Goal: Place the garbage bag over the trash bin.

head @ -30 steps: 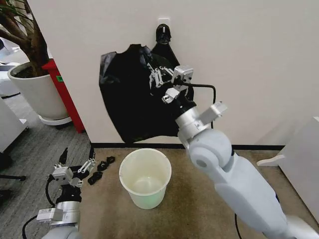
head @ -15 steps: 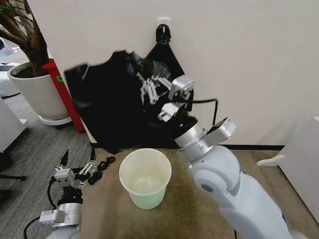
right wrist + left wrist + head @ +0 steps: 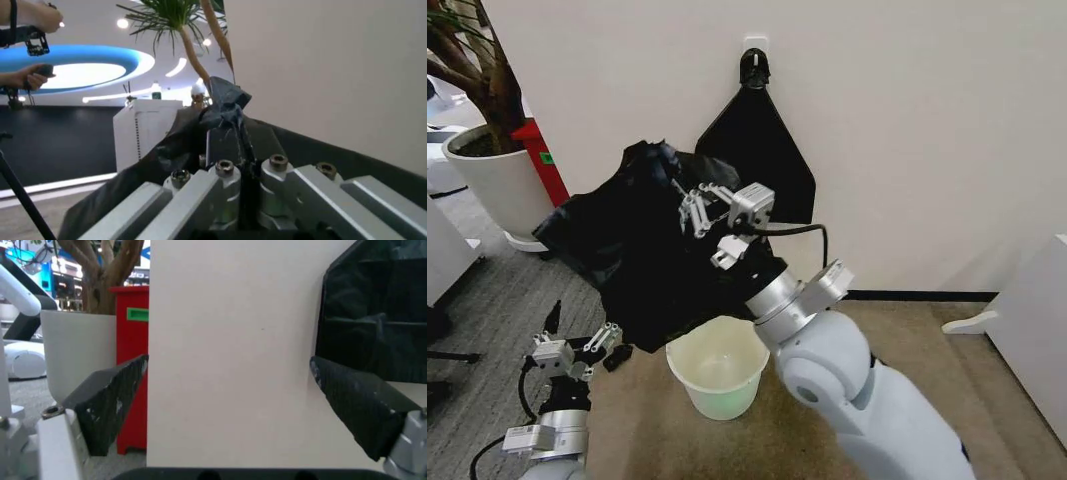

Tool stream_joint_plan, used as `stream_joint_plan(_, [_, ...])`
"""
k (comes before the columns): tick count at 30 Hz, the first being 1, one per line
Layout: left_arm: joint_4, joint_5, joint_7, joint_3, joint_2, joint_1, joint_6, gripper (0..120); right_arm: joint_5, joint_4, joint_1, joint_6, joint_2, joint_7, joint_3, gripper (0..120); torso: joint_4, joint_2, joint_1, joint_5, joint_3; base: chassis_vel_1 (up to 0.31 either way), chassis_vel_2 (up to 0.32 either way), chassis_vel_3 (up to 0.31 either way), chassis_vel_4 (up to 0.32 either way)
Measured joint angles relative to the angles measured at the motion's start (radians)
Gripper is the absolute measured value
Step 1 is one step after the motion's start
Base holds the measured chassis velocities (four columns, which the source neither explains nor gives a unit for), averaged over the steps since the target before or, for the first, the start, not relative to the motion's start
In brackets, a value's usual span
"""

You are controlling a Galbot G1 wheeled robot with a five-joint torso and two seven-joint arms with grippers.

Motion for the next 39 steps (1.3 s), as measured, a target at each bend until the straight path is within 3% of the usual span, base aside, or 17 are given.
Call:
stream_joint_plan(10, [0.005,0.006,-0.001,-0.001,-0.01,0.006,-0.011,94,-0.015,-0.043,-0.023,0.027,0.027,-0.009,0.003,0,0.0,0.0,0.0,0.0001,0.0,0.0,0.0,0.0,0.0])
stream_joint_plan(39, [-0.012,0.011,-0.004,-0.004,-0.015,0.015,-0.016,94,-0.018,-0.05,-0.154,0.084,-0.023,-0.047,0.084,0,-0.0001,0.0,0.0,0.0002,0.0,0.0,0.0,0.0,0.0])
